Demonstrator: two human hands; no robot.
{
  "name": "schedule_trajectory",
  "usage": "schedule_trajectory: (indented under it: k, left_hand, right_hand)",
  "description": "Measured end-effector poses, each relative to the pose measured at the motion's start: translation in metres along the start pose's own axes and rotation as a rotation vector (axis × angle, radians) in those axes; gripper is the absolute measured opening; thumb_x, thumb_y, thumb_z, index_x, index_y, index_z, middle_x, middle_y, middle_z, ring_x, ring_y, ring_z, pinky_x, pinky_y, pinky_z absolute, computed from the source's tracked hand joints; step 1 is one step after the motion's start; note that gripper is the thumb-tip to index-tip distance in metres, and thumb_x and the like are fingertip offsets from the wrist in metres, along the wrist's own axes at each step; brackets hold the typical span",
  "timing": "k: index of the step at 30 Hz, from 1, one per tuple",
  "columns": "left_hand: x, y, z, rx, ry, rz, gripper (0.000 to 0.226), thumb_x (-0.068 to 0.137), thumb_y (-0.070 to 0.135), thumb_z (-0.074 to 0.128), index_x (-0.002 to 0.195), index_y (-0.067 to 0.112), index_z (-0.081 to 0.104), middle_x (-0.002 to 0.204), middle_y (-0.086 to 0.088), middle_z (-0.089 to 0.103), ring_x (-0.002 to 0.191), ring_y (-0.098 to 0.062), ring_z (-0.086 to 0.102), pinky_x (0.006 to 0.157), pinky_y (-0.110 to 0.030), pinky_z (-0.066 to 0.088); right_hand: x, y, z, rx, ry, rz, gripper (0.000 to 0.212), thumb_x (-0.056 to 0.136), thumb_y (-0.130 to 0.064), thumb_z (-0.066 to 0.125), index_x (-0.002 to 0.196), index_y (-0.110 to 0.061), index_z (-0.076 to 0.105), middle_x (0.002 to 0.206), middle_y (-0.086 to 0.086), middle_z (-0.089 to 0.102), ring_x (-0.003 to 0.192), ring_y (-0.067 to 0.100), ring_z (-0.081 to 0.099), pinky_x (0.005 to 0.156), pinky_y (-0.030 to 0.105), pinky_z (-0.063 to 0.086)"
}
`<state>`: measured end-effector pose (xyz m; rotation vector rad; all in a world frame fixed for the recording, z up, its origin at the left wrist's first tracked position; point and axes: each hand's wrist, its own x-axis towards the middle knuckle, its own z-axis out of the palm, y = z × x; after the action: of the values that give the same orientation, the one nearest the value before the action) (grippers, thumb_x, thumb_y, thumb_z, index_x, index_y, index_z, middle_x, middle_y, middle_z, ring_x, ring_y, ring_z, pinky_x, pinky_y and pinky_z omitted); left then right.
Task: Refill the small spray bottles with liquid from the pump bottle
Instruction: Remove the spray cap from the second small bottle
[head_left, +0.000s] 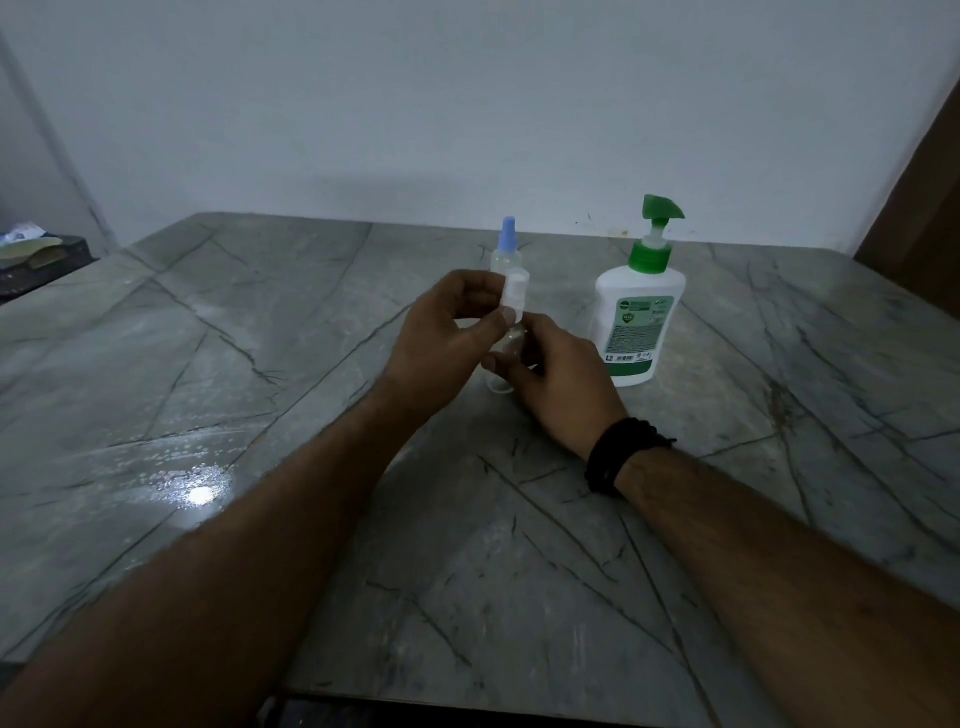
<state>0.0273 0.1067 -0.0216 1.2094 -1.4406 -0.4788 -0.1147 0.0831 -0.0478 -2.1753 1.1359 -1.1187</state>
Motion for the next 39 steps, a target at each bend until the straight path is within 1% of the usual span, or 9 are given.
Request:
schedule_trajectory:
  k: [7, 10, 14, 18, 20, 23, 27, 33, 39]
  left_hand:
    - [0.002, -0.002, 0.004, 0.227, 0.057, 0.114, 0.031, 0.086, 0.032, 0.069, 0.114, 0.020, 0.062, 0.106, 0.003, 0.057, 0.093, 0.000, 0.057, 0.074, -0.006, 0.045]
    - [0.002, 0.005, 0.004, 0.122, 0.129, 0.146, 0.030, 0.086, 0.032, 0.070, 0.110, 0.020, 0.056, 0.102, 0.005, 0.060, 0.093, -0.002, 0.059, 0.075, -0.015, 0.050]
    - [0.006, 0.019, -0.007, -0.114, 0.311, 0.251, 0.027, 0.088, 0.026, 0.069, 0.106, 0.015, 0.052, 0.094, 0.010, 0.060, 0.087, 0.002, 0.061, 0.070, -0.012, 0.049]
    - [0.015, 0.014, -0.026, -0.093, 0.449, 0.241, 0.029, 0.087, 0.023, 0.069, 0.105, 0.012, 0.049, 0.095, 0.008, 0.054, 0.083, 0.003, 0.057, 0.067, -0.014, 0.049]
    - [0.016, 0.002, -0.031, 0.153, 0.386, 0.211, 0.027, 0.086, 0.022, 0.068, 0.104, 0.015, 0.049, 0.095, 0.006, 0.055, 0.081, 0.000, 0.057, 0.064, -0.017, 0.050]
    - [0.012, -0.018, -0.028, 0.587, 0.076, 0.076, 0.031, 0.084, 0.024, 0.068, 0.111, 0.021, 0.053, 0.108, -0.003, 0.056, 0.092, -0.014, 0.056, 0.072, -0.027, 0.050]
    - [0.009, -0.022, -0.022, 0.850, -0.199, -0.058, 0.028, 0.086, 0.037, 0.064, 0.112, 0.030, 0.056, 0.119, -0.004, 0.051, 0.105, -0.020, 0.051, 0.088, -0.041, 0.049]
    - [0.009, -0.020, -0.020, 0.939, -0.326, -0.094, 0.033, 0.085, 0.046, 0.058, 0.116, 0.034, 0.056, 0.123, -0.003, 0.050, 0.118, -0.024, 0.046, 0.097, -0.053, 0.043]
    - [0.011, -0.024, -0.015, 0.811, -0.449, -0.061, 0.066, 0.077, 0.051, 0.066, 0.134, 0.031, 0.038, 0.137, -0.002, 0.041, 0.124, -0.024, 0.038, 0.100, -0.048, 0.039]
  right_hand:
    - [0.001, 0.001, 0.002, -0.031, -0.005, 0.004, 0.045, 0.093, -0.041, 0.064, 0.129, -0.014, 0.057, 0.101, 0.000, 0.067, 0.093, 0.015, 0.065, 0.078, 0.026, 0.047]
    - [0.002, 0.002, 0.003, -0.041, -0.007, 0.011, 0.054, 0.091, -0.044, 0.067, 0.134, -0.014, 0.055, 0.105, 0.000, 0.067, 0.094, 0.015, 0.065, 0.085, 0.031, 0.051]
    - [0.002, 0.003, 0.004, -0.043, 0.003, 0.031, 0.057, 0.089, -0.044, 0.070, 0.136, -0.014, 0.053, 0.106, 0.000, 0.066, 0.096, 0.017, 0.065, 0.090, 0.035, 0.051]
    - [0.002, 0.004, 0.004, -0.041, -0.004, 0.033, 0.056, 0.089, -0.046, 0.069, 0.133, -0.016, 0.053, 0.104, -0.003, 0.065, 0.094, 0.015, 0.064, 0.090, 0.037, 0.052]
    - [0.002, 0.003, 0.003, -0.029, -0.006, 0.037, 0.055, 0.089, -0.046, 0.070, 0.132, -0.015, 0.053, 0.104, -0.002, 0.066, 0.094, 0.016, 0.064, 0.090, 0.039, 0.053]
    - [0.001, 0.004, 0.003, -0.019, -0.003, 0.031, 0.057, 0.088, -0.045, 0.071, 0.133, -0.015, 0.053, 0.104, -0.001, 0.066, 0.094, 0.016, 0.064, 0.089, 0.040, 0.054]
    - [0.000, 0.004, 0.004, -0.008, 0.010, 0.016, 0.061, 0.086, -0.046, 0.072, 0.135, -0.016, 0.052, 0.110, 0.000, 0.068, 0.098, 0.014, 0.065, 0.089, 0.037, 0.056]
    - [0.001, 0.007, 0.007, -0.004, 0.030, -0.018, 0.058, 0.090, -0.038, 0.070, 0.139, -0.017, 0.048, 0.121, 0.001, 0.066, 0.108, 0.012, 0.062, 0.095, 0.035, 0.054]
    - [-0.004, 0.001, 0.003, -0.048, 0.036, -0.090, 0.067, 0.092, -0.035, 0.068, 0.148, -0.020, 0.035, 0.143, 0.004, 0.048, 0.129, 0.016, 0.046, 0.109, 0.032, 0.041]
